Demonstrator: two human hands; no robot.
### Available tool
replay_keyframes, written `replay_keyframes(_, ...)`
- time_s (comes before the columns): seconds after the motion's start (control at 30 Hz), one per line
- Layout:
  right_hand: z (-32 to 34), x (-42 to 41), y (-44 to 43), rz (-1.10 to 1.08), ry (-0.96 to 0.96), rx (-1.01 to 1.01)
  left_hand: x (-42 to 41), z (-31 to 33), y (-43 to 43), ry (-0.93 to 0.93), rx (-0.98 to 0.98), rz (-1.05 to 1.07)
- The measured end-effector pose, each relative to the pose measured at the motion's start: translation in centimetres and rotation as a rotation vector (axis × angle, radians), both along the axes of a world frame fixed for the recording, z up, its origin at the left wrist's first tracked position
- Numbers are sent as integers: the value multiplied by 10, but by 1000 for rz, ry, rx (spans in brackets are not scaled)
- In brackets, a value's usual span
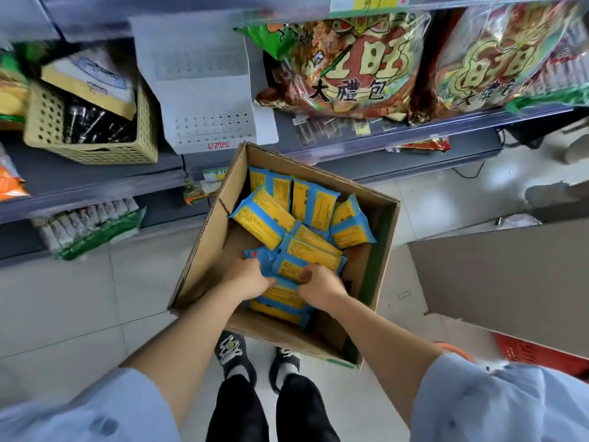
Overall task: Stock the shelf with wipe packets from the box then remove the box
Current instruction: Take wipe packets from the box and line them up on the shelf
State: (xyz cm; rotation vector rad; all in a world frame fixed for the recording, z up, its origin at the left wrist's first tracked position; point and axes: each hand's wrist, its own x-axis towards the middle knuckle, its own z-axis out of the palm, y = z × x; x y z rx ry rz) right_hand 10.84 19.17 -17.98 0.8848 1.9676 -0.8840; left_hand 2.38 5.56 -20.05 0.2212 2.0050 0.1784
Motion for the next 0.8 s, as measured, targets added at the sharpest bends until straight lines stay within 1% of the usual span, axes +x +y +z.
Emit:
replay_keyframes(0.1, 1, -3, 3, -28, 6, -36, 4, 2, -6, -31, -59, -11)
replay_keyframes(0.13, 2, -4, 3, 9, 44, 4, 5, 2, -8, -46, -71, -12)
replay_keyframes(0.23, -4, -6, 7, 245, 278, 357, 7, 2, -10, -86, -75, -9)
replay_keyframes(0.27, -6, -8, 7, 311, 324, 429, 7, 2, -11, -95, -77, -21)
replay_keyframes(0.33, -7, -11, 8, 390, 270, 458, 9, -1, -11, -93, -77, -45)
replay_keyframes(0.4, -7, -13, 7, 452, 215, 474, 9, -1, -11, -66, -62, -26)
replay_keyframes(0.47, -3, -15, 8, 513, 224, 465, 8, -1, -12, -85, -29, 78)
replay_keyframes(0.57, 8, -19, 13, 578, 273, 341, 3, 0, -14, -173, 52, 316)
replay_keyframes(0.63, 20, -23, 15, 623, 326, 339, 0, 3, -14, -187, 118, 462)
replay_keyframes(0.73, 31, -30, 17, 623, 411, 419, -6, 7, -13, -127, 231, 617)
replay_keyframes(0.8, 32, -31, 19, 597, 441, 449, -9, 9, -12, -53, 256, 623)
